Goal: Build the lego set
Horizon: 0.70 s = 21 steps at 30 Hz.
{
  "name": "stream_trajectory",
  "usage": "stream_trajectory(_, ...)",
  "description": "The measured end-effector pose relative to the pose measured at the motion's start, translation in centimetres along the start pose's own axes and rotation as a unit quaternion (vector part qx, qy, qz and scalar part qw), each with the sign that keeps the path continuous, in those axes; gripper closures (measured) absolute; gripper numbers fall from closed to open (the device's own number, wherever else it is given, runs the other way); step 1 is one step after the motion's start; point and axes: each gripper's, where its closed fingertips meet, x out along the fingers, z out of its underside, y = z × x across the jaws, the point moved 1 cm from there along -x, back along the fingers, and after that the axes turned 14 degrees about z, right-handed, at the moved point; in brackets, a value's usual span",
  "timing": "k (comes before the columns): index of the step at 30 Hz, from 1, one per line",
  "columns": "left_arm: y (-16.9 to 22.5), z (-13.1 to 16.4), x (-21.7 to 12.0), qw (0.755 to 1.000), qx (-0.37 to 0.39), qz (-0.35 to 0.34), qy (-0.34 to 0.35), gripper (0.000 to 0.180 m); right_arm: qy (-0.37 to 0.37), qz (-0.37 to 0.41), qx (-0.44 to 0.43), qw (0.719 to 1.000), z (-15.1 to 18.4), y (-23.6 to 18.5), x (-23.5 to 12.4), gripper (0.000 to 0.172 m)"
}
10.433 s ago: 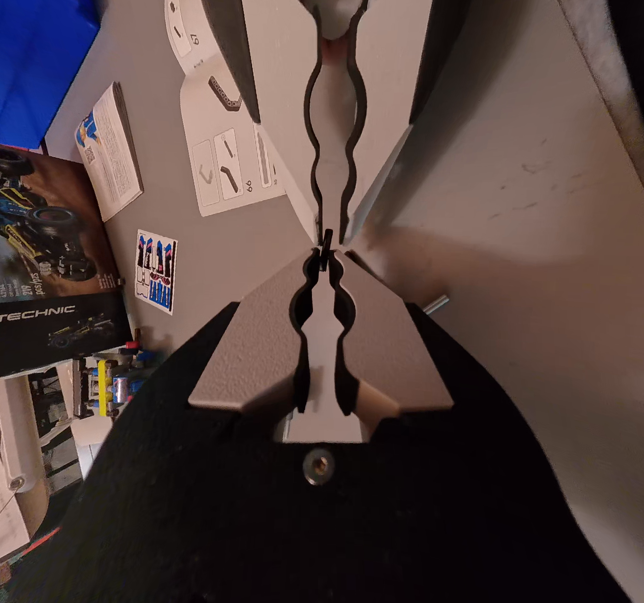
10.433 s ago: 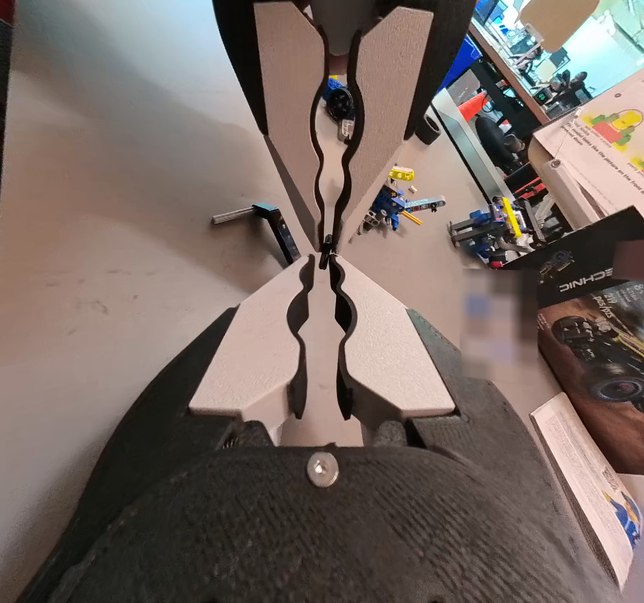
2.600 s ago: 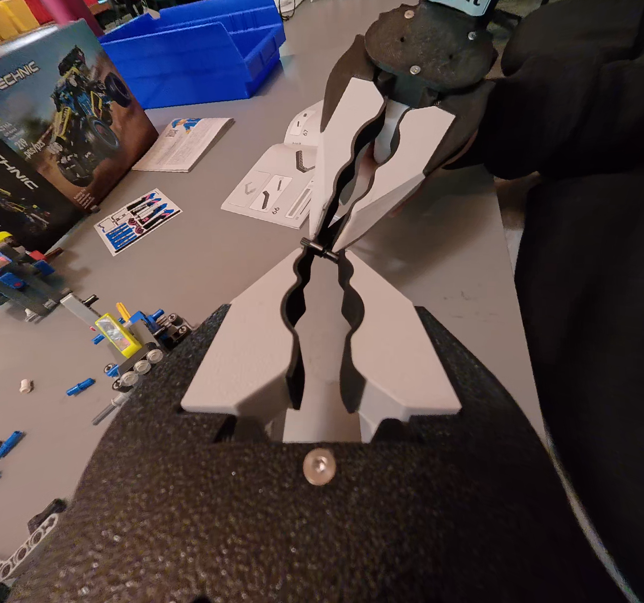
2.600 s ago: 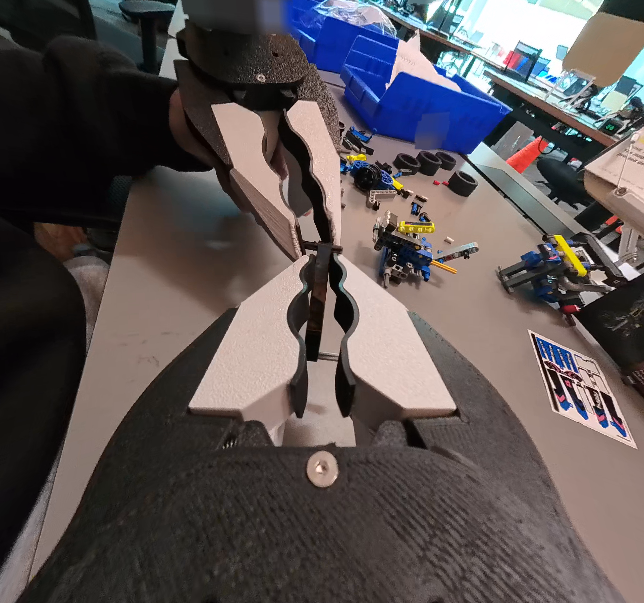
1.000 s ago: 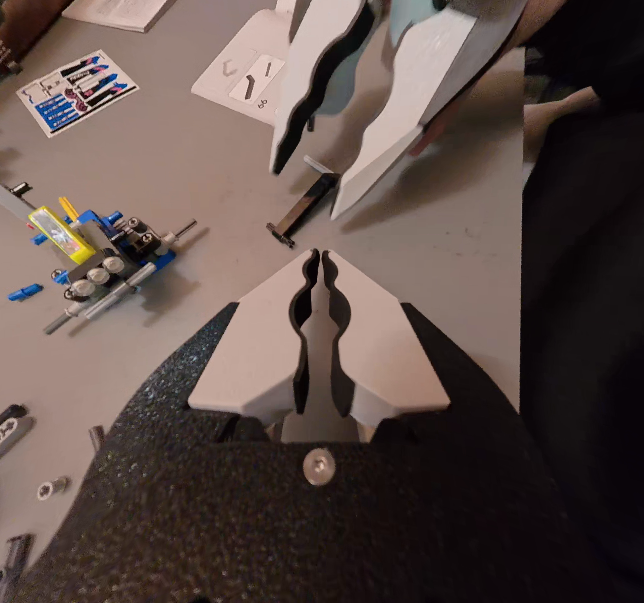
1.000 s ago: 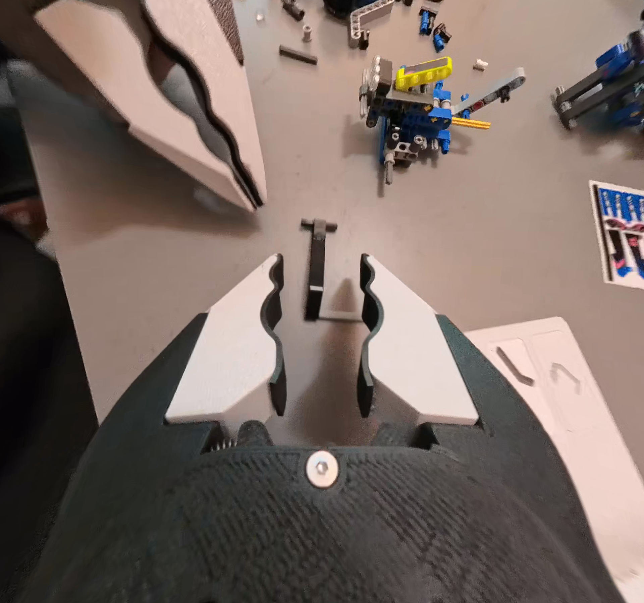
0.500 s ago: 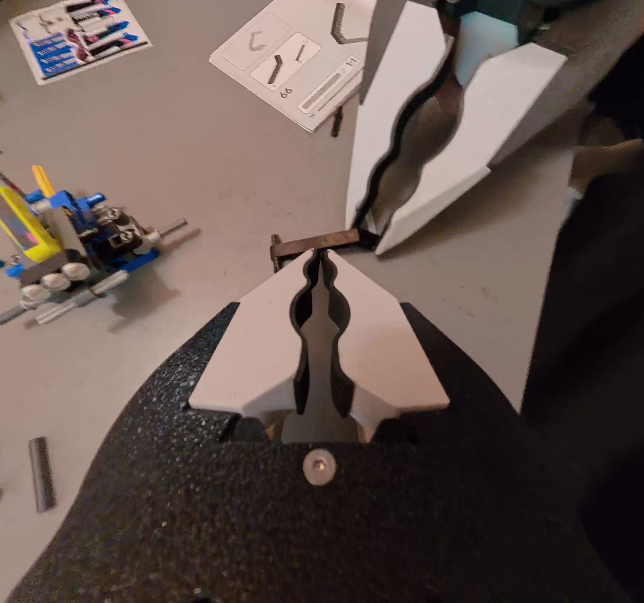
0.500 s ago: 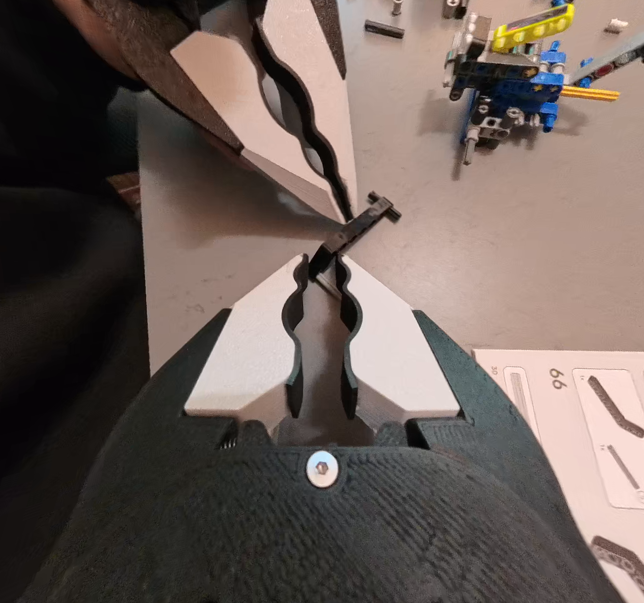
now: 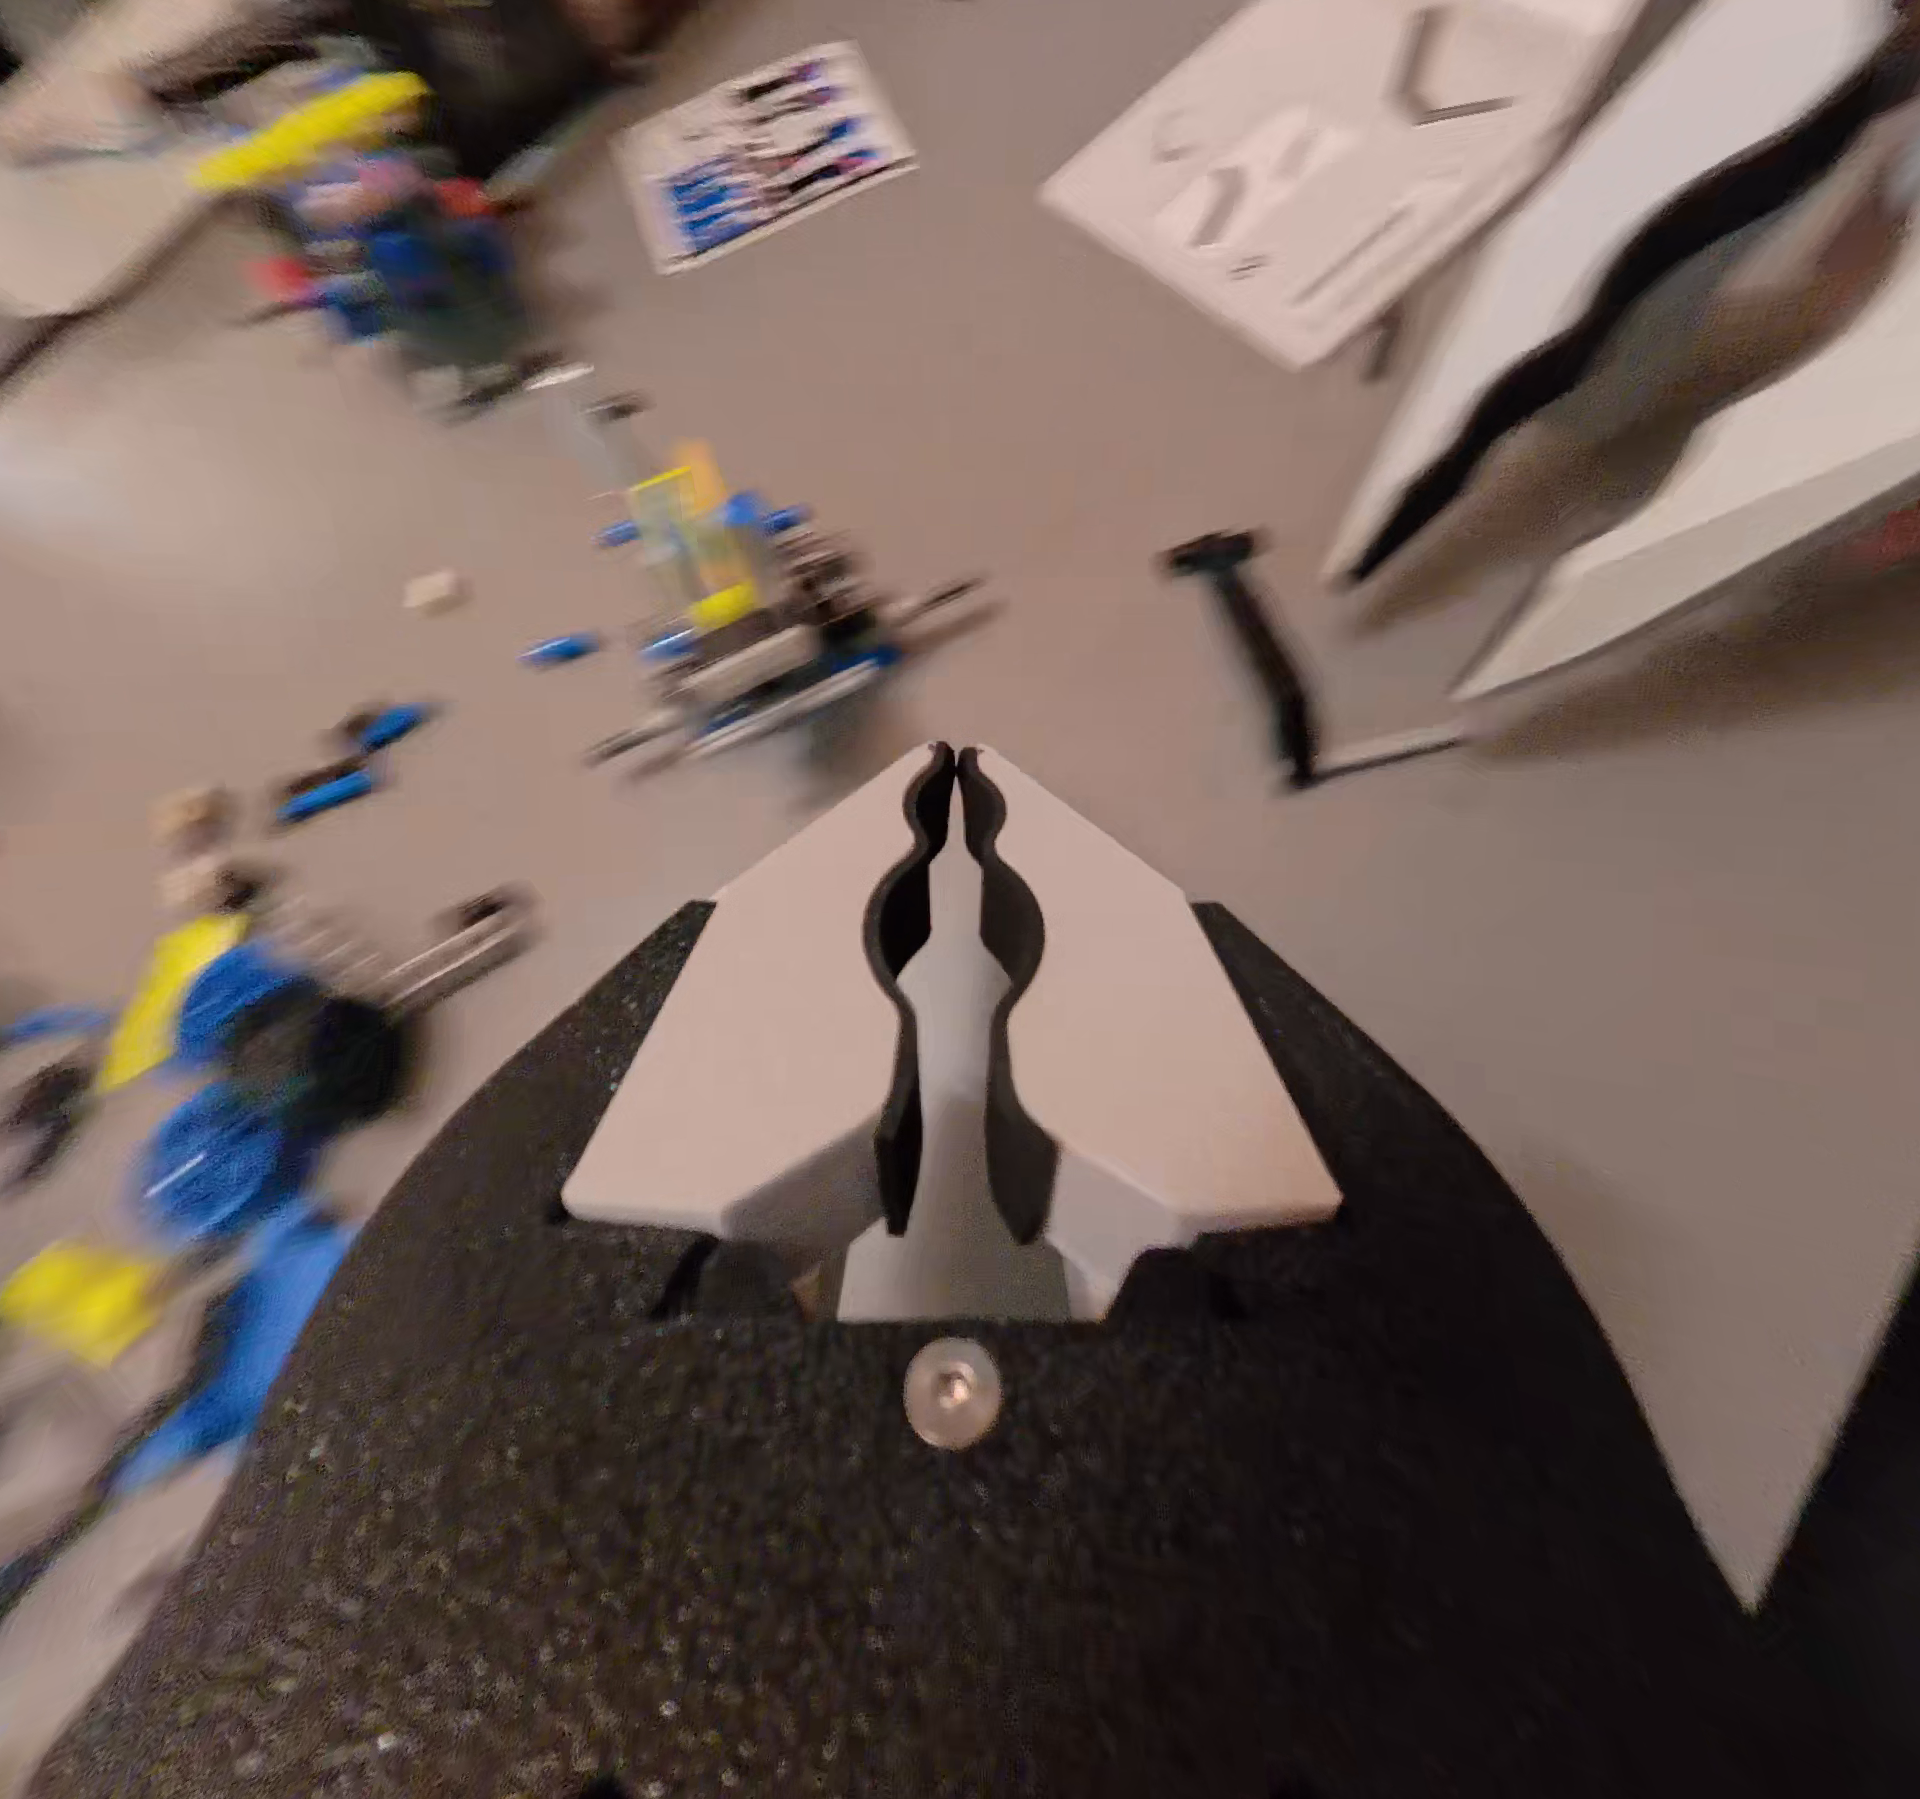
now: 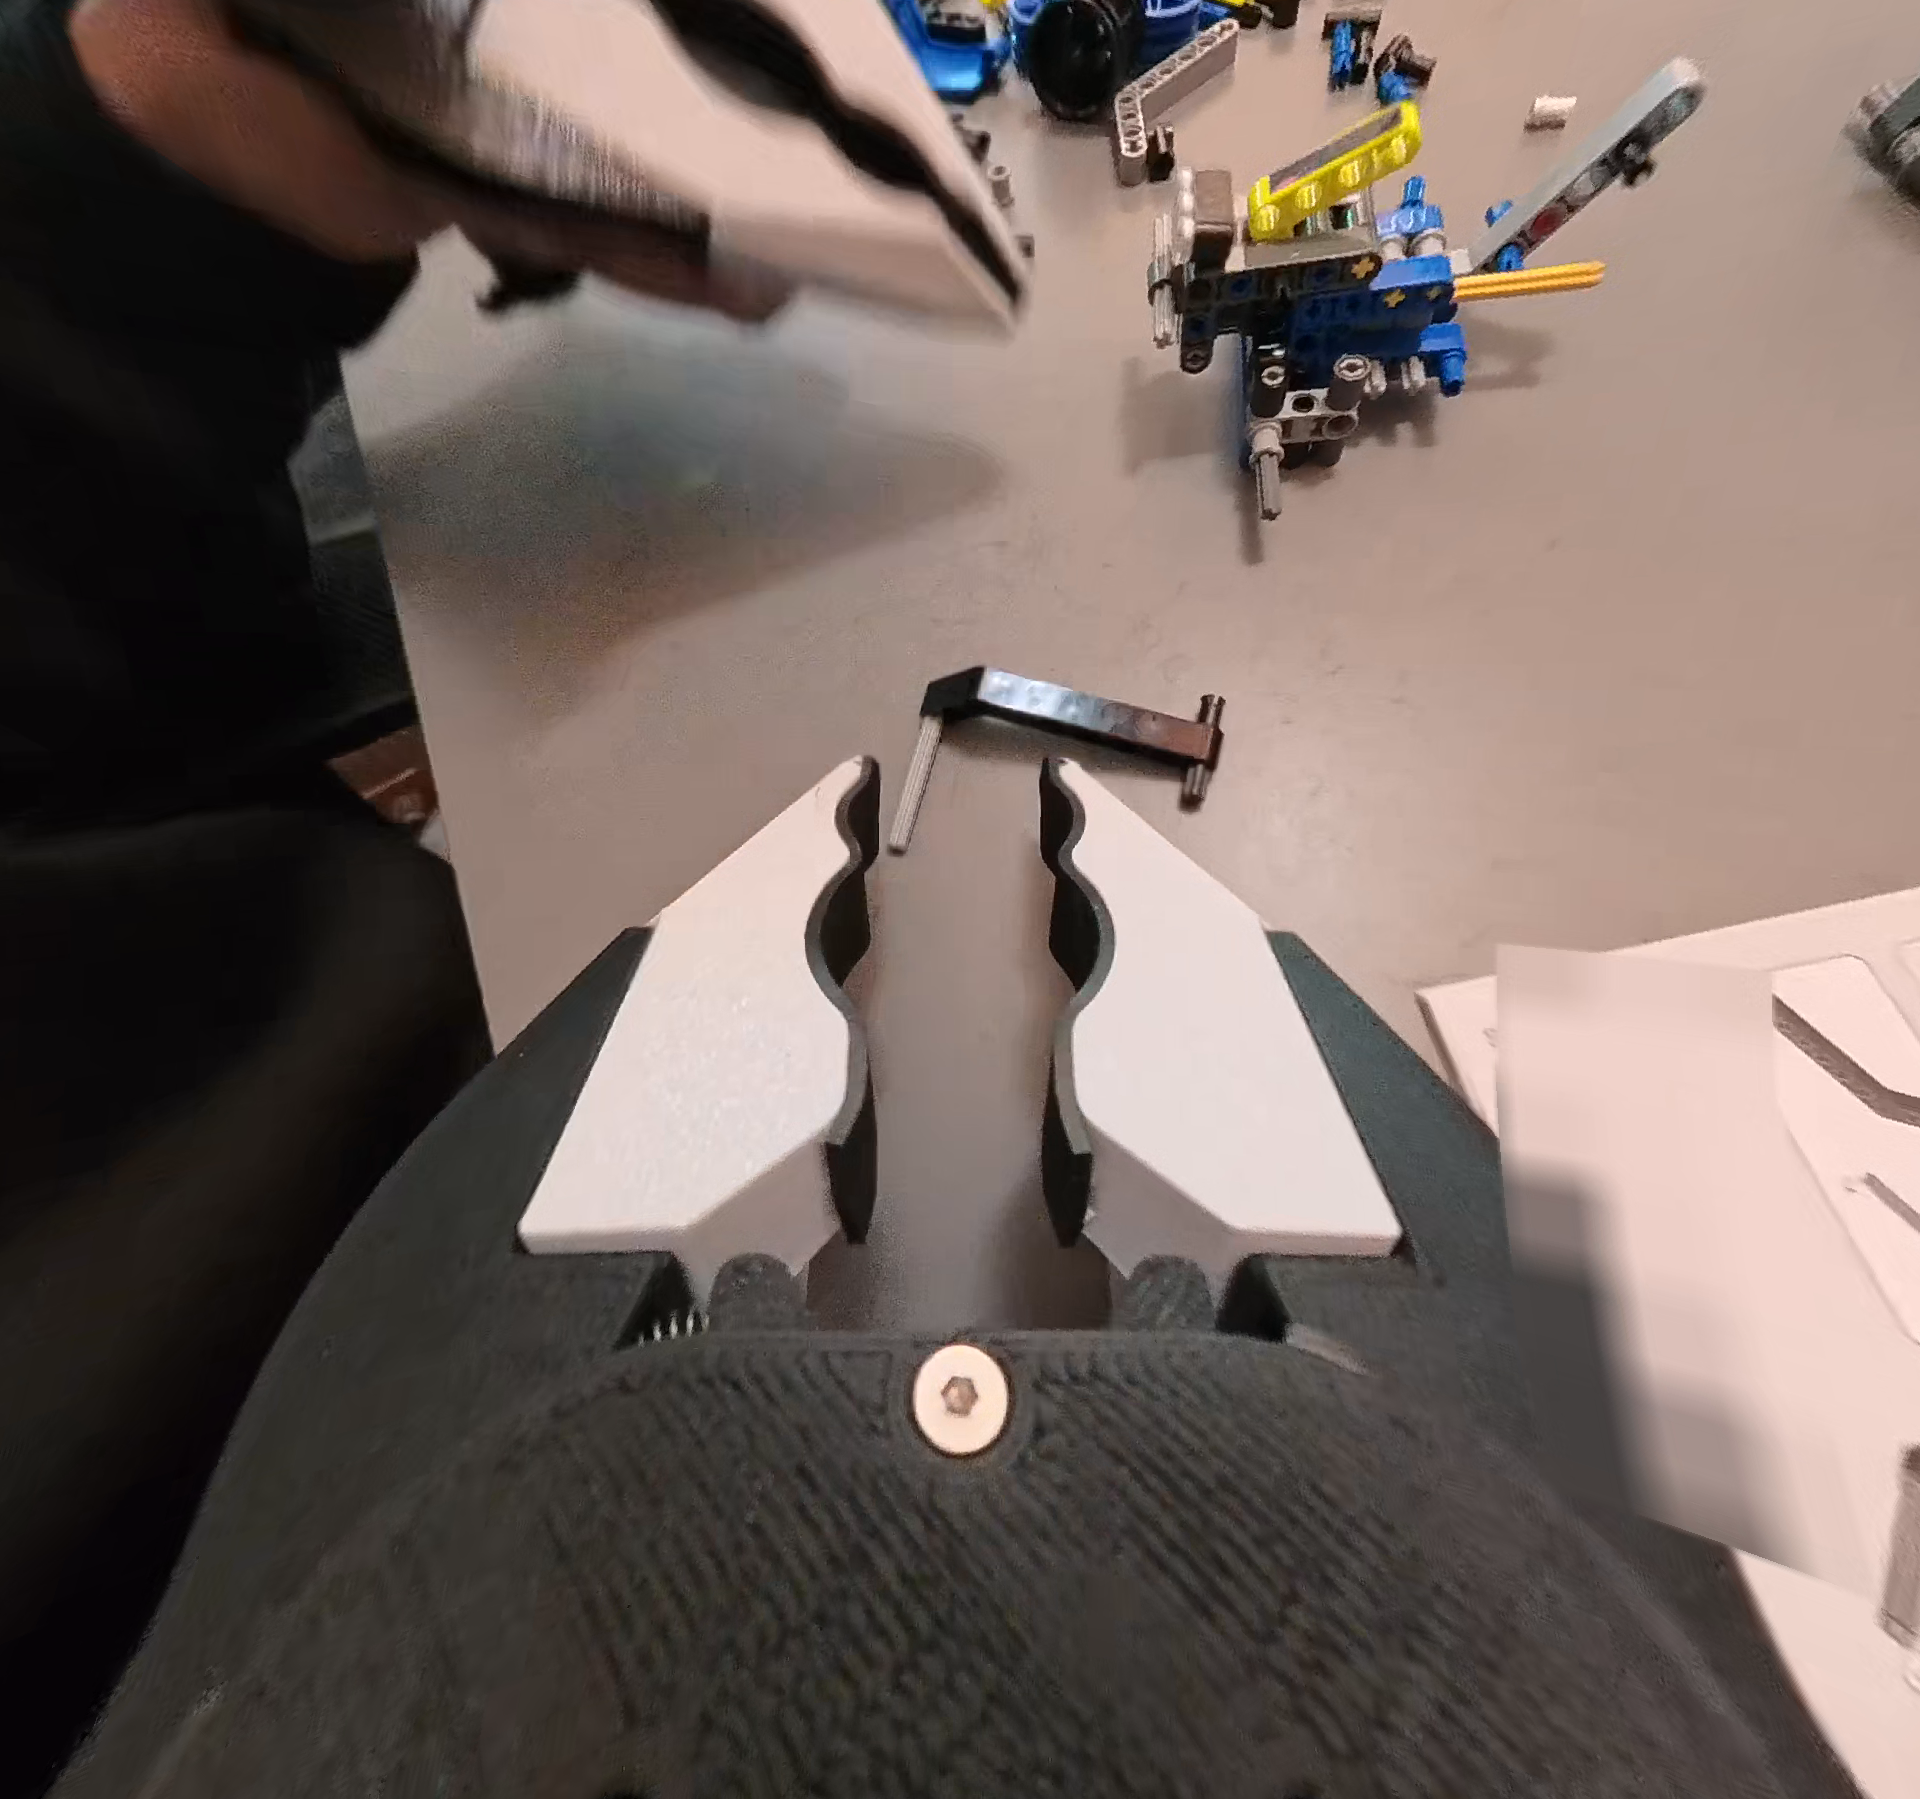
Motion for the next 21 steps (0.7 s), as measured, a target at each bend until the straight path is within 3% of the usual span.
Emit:
stream_trajectory(2,-4.2,1.8,-4.2,0.997,-0.015,-0.076,-0.012,0.18,0.012,0.007,-0.023,1.0,0.1,0.4,-1.1,0.143)
stream_trajectory(5,-7.7,5.5,-6.9,0.994,-0.037,-0.077,-0.061,0.167,0.02,0.043,-0.041,0.998,0.5,1.7,-1.8,0.146)
stream_trajectory(7,-8.3,7.3,-6.7,0.993,-0.04,-0.047,-0.103,0.162,0.024,0.045,-0.045,0.998,0.6,1.8,-1.9,0.147)
stream_trajectory(12,-9.5,8.7,-5.5,0.989,-0.045,-0.034,-0.139,0.163,0.027,0.044,-0.064,0.997,0.6,1.2,-1.8,0.147)
stream_trajectory(17,-9.6,8.9,-4.8,0.99,-0.07,-0.019,-0.123,0.176,0.03,0.046,-0.076,0.996,0.9,0.9,-1.8,0.148)
stream_trajectory(21,-9.8,9.0,-4.9,0.99,-0.071,-0.034,-0.114,0.176,0.041,0.058,-0.088,0.994,0.8,1.2,-1.5,0.149)
